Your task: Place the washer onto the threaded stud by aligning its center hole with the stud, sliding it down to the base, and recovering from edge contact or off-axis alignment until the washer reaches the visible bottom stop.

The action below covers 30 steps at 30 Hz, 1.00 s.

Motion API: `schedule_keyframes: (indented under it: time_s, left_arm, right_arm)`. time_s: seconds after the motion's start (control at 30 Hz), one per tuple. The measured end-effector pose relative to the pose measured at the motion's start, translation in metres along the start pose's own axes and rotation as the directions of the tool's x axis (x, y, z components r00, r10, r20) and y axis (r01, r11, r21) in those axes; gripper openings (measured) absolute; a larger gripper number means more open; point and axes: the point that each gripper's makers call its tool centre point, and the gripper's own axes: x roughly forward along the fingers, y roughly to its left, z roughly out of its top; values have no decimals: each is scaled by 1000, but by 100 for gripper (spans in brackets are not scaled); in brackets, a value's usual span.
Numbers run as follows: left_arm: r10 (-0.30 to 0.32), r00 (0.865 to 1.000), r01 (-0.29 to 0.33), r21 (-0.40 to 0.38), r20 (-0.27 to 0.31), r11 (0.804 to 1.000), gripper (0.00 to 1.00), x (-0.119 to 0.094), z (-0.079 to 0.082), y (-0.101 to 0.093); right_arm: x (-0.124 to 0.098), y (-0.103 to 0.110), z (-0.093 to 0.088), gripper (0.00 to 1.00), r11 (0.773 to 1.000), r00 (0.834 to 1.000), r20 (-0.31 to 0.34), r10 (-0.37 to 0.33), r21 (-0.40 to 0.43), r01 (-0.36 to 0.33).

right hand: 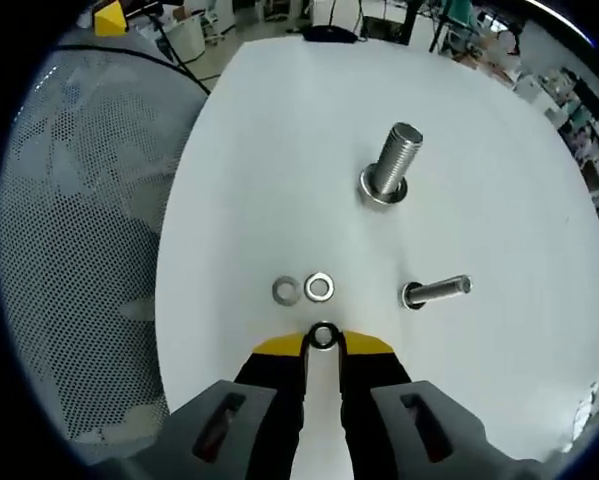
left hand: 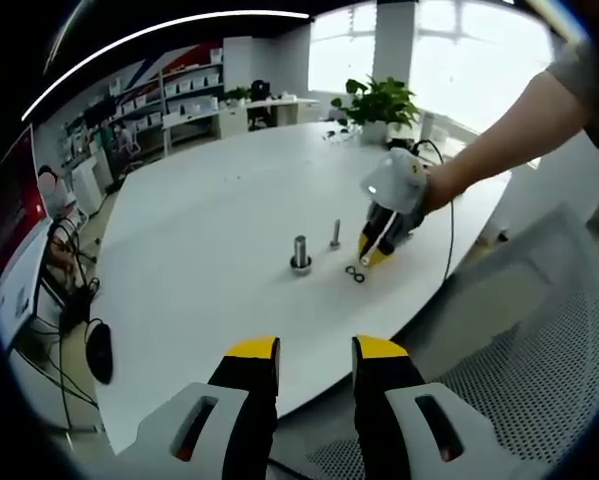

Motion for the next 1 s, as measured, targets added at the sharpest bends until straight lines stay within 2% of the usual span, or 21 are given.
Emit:
schedule_keyframes:
  time_s: [0.3,0.67,0.73,0.77,0.9,1.0]
  left_arm:
    - [-3,1000,3,3,5,1000,27,0,1,-1]
    - [-4,1000,4,7,8,1000,27,0,1,-1]
    - [-2,1000,2,4,13,1000,27,-1,2,0]
    - [-2,1000,2,3,13,1000,27,-1,2,0]
    - [0,1000,0,8,12,1000,27,-1,2,-1]
    - [-1,1000,1,6,16,1000,27,-1,2,0]
  right_arm:
    - [-20,-18,9,14,995,996,71,-51,92,44]
    - [-46,-44,30,14,981,981,153,-120,171,93]
    - [-45,-43,27,14,985,983,139,-118,145,98]
    - [-46,-47,23,14,985,983,119,-140,115,126]
    - [-52,-50,31,14,980,976,156,-151,155,127]
    - [-55,-51,37,14,981,973,168,-161,135,139]
